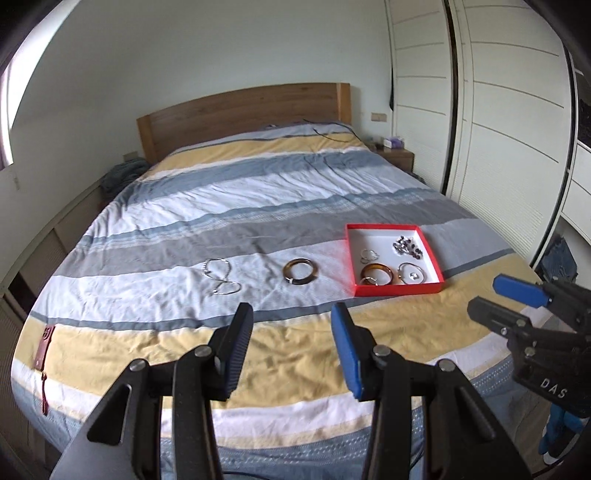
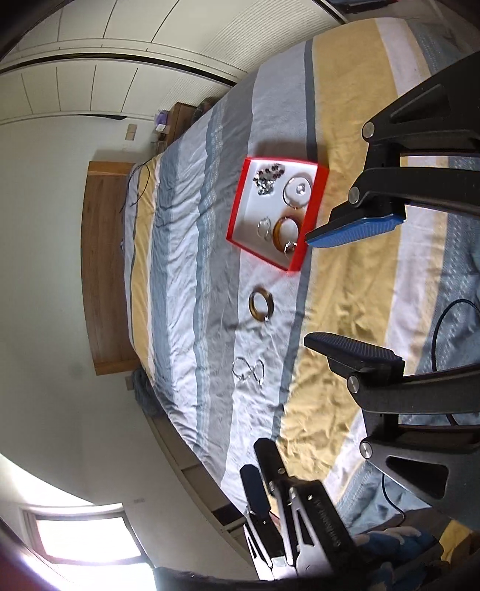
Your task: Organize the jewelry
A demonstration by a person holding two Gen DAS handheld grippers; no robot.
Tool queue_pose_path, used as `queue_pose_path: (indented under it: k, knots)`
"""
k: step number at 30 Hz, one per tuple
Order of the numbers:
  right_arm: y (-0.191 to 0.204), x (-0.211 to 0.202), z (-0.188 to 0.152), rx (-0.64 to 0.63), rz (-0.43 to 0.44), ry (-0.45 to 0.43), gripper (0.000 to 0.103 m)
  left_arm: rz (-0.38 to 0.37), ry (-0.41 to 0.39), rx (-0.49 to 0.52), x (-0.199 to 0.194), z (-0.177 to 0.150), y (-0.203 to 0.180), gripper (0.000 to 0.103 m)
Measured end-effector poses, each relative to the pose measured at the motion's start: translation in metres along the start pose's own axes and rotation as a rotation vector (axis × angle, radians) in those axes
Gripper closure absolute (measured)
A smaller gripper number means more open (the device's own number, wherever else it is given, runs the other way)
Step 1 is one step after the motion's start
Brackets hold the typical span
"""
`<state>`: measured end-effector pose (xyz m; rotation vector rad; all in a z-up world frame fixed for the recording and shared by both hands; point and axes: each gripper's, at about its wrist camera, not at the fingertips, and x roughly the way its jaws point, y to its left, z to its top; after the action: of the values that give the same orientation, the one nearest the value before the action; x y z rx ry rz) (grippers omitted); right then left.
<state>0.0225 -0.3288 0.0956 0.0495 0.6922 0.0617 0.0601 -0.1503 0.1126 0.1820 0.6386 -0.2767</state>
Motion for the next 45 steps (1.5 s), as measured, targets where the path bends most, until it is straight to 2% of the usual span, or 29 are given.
queue_pose_path:
  k: [6,9,14,23,33,36,45]
  knots:
    - [0.038,-0.03,-0.013,-0.008,0.025,-0.041,0.054,0.016,-0.064,-0.049,-0.051,-0.018,0.025,0.06]
    - [0.055,-0.047,-0.016,-0.018,0.032,-0.074,0.048,0.028,-0.101,-0.077,-0.071,-0.023,0.035,0.055]
    - [0.083,-0.071,-0.024,-0.062,0.041,-0.109,0.048,0.042,-0.152,-0.105,-0.105,-0.037,0.048,0.054]
    - [0.109,-0.101,-0.033,-0.106,0.043,-0.15,0.048,0.072,-0.217,-0.127,-0.148,-0.056,0.06,0.054]
    - [0.121,-0.13,-0.038,-0.135,0.025,-0.208,0.044,0.066,-0.273,-0.136,-0.175,-0.064,0.067,0.054]
    - [0.124,-0.137,-0.04,-0.137,0.018,-0.227,0.037,0.068,-0.284,-0.138,-0.179,-0.065,0.069,0.053]
    - [0.127,-0.13,-0.037,-0.139,0.024,-0.233,0.035,0.065,-0.262,-0.159,-0.165,-0.067,0.078,0.051]
